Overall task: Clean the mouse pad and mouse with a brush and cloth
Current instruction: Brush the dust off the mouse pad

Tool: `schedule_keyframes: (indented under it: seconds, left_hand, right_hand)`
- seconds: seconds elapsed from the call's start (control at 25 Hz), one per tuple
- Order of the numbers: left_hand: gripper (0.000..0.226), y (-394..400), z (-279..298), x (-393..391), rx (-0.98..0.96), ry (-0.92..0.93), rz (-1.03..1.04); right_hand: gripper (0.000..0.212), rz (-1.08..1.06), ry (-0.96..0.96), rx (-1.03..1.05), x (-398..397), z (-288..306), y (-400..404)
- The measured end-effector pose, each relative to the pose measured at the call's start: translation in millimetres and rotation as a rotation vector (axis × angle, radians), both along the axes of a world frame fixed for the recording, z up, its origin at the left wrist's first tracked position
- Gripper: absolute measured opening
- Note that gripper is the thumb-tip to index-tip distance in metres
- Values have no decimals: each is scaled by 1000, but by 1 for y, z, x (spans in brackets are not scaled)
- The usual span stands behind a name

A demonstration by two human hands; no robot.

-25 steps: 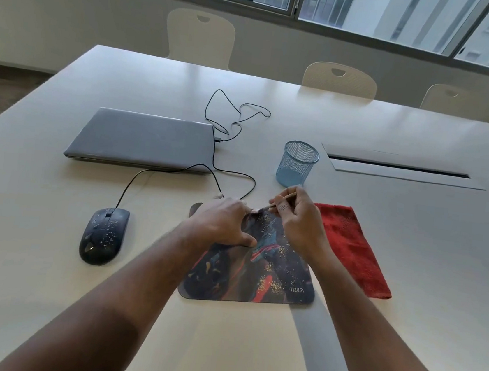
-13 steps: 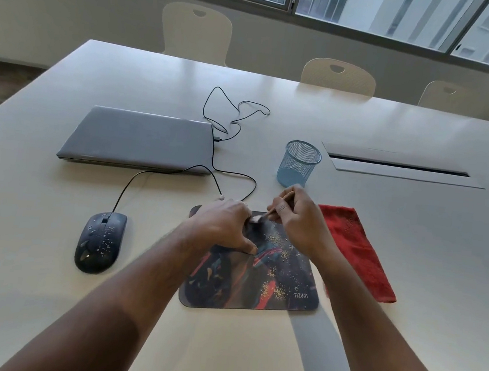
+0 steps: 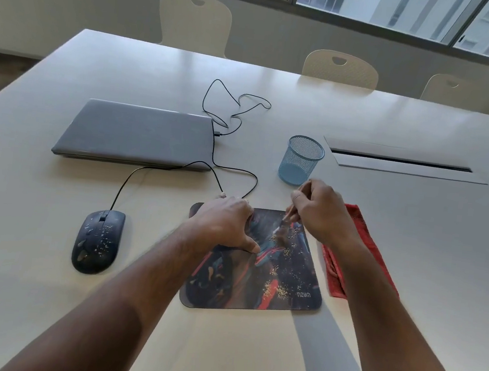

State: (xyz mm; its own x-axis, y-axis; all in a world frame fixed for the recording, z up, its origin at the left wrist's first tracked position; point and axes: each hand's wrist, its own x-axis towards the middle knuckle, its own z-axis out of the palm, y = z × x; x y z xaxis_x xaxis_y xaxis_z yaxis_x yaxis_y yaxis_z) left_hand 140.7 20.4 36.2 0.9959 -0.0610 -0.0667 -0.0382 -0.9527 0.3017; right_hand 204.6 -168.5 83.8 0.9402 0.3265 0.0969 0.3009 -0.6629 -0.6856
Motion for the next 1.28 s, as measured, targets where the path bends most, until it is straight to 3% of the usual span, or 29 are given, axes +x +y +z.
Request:
schedule_keyframes:
  seconds: [0.16, 0.32, 0.52, 0.68, 0.88, 1.08, 1.28]
  left_hand:
    - [60, 0, -1, 1, 22, -2, -1]
    - [63, 0, -1, 0, 23, -4, -3]
    - [73, 2, -6, -2, 21, -16, -46]
    - [76, 4, -10, -4, 0, -28, -68]
    - [76, 3, -9, -4, 33, -29, -81]
    - [72, 2, -6, -4, 43, -20, -74]
    - [80, 2, -7, -2, 41, -1, -48]
  right_hand:
    - [12, -13, 17, 177, -5, 0, 3]
    - [15, -11, 43, 82, -5, -7, -3]
    - [16, -87, -14, 203, -5, -5, -10]
    - [21, -77, 19, 8, -4, -10, -20]
    - [17, -148, -26, 171, 1, -6, -22]
    - [24, -165, -26, -54, 6, -12, -28]
    - [19, -193, -87, 59, 4, -11, -33]
